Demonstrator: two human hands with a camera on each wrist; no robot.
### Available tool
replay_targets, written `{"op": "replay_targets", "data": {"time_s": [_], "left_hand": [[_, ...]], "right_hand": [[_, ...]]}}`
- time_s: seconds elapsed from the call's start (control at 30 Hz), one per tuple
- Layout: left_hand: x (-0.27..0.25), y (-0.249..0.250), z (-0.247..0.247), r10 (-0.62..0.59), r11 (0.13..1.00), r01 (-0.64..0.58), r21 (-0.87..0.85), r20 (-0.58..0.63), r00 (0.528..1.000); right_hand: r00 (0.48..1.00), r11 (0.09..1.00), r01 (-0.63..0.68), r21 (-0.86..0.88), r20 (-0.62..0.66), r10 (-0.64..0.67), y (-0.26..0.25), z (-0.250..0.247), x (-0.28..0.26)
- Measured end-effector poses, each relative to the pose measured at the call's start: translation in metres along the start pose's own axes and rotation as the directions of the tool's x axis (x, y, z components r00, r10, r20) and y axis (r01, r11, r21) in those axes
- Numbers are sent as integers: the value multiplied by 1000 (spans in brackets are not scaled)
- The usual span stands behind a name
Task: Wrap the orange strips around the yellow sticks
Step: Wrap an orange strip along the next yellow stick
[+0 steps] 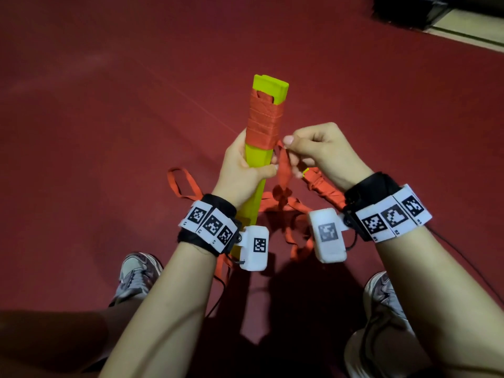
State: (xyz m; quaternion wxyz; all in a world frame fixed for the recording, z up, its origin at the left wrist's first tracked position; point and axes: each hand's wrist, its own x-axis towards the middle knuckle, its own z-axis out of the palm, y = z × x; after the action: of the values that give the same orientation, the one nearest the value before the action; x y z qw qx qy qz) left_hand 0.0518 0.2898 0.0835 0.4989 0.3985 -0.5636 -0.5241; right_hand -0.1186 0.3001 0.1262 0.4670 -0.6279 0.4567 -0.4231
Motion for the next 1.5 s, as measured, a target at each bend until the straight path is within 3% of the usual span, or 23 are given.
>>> {"op": "replay_targets", "data": {"time_s": [0.13,0.3,0.6,0.77,0.83,0.93,0.97,1.07,1.2,1.37,1.5], "left_hand": [[-1,0,-2,-1,1000,1,-9,2,1000],[-2,1,1,-12,1000,12,-2,60,998],[-3,1,6,7,1000,-8,5,55,998],[-1,0,4,15,1000,-15,9,69,997],[0,-3,3,0,1000,-2,17,82,997],[-1,-6,3,-37,998,43,-49,116,993],[-2,-6,4,-48,995,59,-79,132,990],[-5,-2,6,-77,980,107,-167,176,981],[-4,2,5,-105,945,166,-280,220,970],[-5,-2,-1,-108,884,227,-408,293,950],[-8,-2,0,-120,831,314,-458,403,907]], "right_hand": [[997,997,-56,46,-56,59,11,-3,1],[979,968,-188,167,113,170,12,-2,-1],[985,928,-168,332,89,147,22,11,2],[997,980,-18,201,-75,33,16,7,2],[989,995,70,-76,-122,-79,13,-1,4],[981,824,72,-562,-110,-161,13,-13,4],[978,803,55,-594,-131,-164,14,-17,3],[977,873,5,-488,-183,-107,18,-19,3],[989,858,-22,-513,-135,-56,18,-13,4],[990,947,-74,-313,-140,31,20,-11,3],[987,832,-36,-553,-152,-58,28,-12,8]]}}
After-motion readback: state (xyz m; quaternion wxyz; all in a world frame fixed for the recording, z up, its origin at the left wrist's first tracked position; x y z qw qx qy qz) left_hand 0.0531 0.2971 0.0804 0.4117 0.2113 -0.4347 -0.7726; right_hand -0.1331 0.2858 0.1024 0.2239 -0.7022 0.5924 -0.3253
